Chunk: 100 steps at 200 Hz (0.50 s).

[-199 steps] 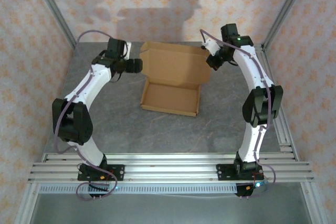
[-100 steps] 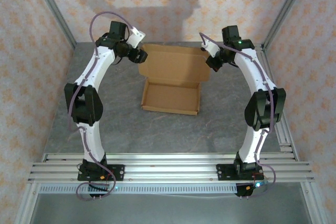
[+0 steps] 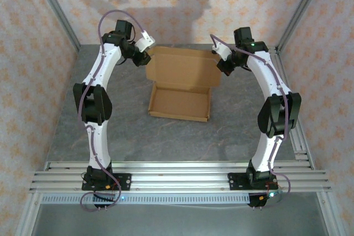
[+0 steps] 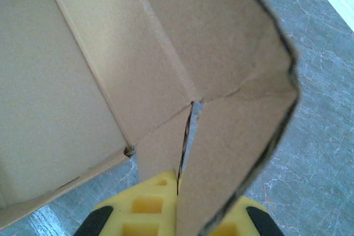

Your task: Fold the paper box

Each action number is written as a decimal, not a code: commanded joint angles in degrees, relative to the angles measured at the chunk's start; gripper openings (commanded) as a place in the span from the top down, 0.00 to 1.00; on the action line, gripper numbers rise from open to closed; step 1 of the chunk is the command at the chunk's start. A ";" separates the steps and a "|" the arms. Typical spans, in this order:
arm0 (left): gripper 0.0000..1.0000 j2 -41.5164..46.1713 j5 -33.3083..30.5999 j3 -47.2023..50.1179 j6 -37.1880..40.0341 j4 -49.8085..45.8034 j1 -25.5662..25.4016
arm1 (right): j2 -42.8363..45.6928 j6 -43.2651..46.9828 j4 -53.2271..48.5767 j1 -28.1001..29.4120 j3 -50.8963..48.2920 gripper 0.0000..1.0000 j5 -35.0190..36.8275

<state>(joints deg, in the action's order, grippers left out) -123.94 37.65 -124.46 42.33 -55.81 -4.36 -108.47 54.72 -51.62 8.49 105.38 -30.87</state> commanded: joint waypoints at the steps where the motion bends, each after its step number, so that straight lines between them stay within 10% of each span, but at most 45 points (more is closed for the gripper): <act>1: 0.90 1.45 2.59 -1.23 1.74 -4.21 0.23 | 1.56 0.47 -1.73 0.39 2.01 1.00 -0.56; 100: 1.00 10.44 3.89 10.11 -16.88 9.57 -1.08 | 5.95 -20.39 14.81 5.53 -4.54 1.00 7.83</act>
<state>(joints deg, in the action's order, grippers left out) -118.80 39.62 -117.62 33.58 -52.51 -4.34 -106.59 43.86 -46.41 10.87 103.37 -26.70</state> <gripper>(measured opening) 0.049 0.048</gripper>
